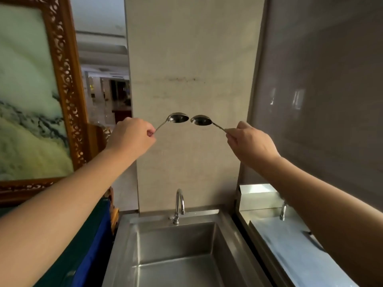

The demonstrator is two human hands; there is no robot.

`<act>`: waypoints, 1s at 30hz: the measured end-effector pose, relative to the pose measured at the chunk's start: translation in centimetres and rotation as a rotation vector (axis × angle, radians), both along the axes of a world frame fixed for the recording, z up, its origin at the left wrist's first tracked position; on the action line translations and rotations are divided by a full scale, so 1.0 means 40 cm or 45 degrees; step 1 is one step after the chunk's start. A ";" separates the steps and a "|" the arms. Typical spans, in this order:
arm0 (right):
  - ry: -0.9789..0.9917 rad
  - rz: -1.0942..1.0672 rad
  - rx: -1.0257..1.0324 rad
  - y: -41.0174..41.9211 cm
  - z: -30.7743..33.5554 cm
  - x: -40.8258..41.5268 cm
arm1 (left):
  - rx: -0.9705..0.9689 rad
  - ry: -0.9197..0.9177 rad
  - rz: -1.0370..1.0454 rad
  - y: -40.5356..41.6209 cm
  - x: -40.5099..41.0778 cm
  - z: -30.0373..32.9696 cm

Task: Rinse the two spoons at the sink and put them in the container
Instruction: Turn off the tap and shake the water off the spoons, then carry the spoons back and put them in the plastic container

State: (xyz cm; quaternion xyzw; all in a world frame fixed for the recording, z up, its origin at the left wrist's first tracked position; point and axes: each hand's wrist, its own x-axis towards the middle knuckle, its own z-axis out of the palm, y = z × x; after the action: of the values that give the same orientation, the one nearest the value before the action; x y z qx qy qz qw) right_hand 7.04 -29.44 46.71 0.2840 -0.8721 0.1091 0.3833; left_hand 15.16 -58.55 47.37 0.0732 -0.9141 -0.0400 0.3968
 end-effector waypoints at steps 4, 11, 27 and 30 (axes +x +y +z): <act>-0.086 -0.005 -0.076 0.138 -0.017 0.052 | 0.099 0.016 -0.043 0.142 0.010 -0.010; -0.237 -0.180 -0.252 0.565 -0.110 0.151 | 0.309 -0.080 -0.281 0.538 -0.028 -0.102; -0.505 -0.710 -0.818 1.432 -0.315 0.345 | 0.753 -0.732 -1.031 1.547 -0.180 -0.328; -0.542 -0.773 -0.951 1.526 -0.358 0.329 | 0.842 -0.899 -1.107 1.667 -0.250 -0.364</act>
State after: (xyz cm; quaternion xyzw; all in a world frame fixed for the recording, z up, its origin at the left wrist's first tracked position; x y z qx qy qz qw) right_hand 20.20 31.61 32.40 -0.1659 -0.8753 0.3519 0.2872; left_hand 5.18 8.13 32.81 -0.1765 -0.8752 -0.4498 -0.0233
